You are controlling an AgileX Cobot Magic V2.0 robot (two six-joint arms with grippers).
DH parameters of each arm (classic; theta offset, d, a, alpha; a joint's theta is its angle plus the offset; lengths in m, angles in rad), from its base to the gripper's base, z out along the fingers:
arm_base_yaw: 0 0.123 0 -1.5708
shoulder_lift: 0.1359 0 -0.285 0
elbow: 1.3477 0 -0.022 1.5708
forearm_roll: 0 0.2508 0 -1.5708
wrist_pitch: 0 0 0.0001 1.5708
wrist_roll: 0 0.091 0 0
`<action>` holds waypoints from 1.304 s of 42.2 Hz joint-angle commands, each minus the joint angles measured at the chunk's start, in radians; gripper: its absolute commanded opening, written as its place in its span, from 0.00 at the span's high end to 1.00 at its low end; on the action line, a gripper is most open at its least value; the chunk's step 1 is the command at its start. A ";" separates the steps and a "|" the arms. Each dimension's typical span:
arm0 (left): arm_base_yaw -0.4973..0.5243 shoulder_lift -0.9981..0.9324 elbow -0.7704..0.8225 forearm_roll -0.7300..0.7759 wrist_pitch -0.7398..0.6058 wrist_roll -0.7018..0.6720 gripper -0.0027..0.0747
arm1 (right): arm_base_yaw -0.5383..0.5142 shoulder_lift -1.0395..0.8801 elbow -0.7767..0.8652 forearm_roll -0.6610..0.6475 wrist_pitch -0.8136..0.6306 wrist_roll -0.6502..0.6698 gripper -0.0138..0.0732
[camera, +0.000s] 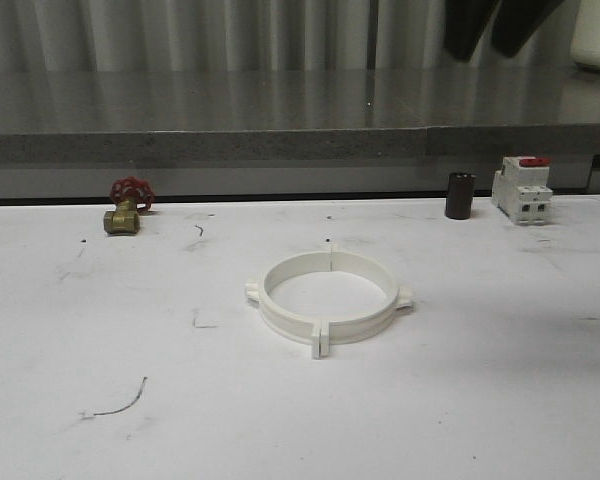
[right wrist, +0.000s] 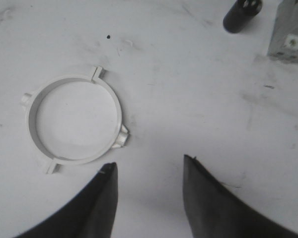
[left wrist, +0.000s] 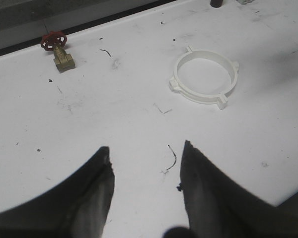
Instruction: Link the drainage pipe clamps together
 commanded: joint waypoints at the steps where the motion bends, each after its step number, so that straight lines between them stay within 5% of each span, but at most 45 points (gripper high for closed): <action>1: 0.000 0.004 -0.026 -0.014 -0.071 0.000 0.56 | -0.010 -0.141 0.010 0.020 -0.003 -0.138 0.44; 8: 0.000 0.004 -0.026 -0.014 -0.071 0.000 0.56 | -0.010 -0.327 0.146 0.121 -0.022 -0.235 0.44; 30: 0.000 0.004 -0.026 -0.014 -0.074 0.000 0.56 | -0.010 -0.886 0.591 0.188 -0.104 -0.235 0.44; 49: 0.000 0.004 -0.026 -0.014 -0.074 0.000 0.56 | -0.010 -1.041 0.676 0.218 -0.100 -0.235 0.45; 55: 0.000 0.004 -0.026 -0.014 -0.071 0.000 0.66 | -0.010 -1.041 0.676 0.218 -0.100 -0.235 0.66</action>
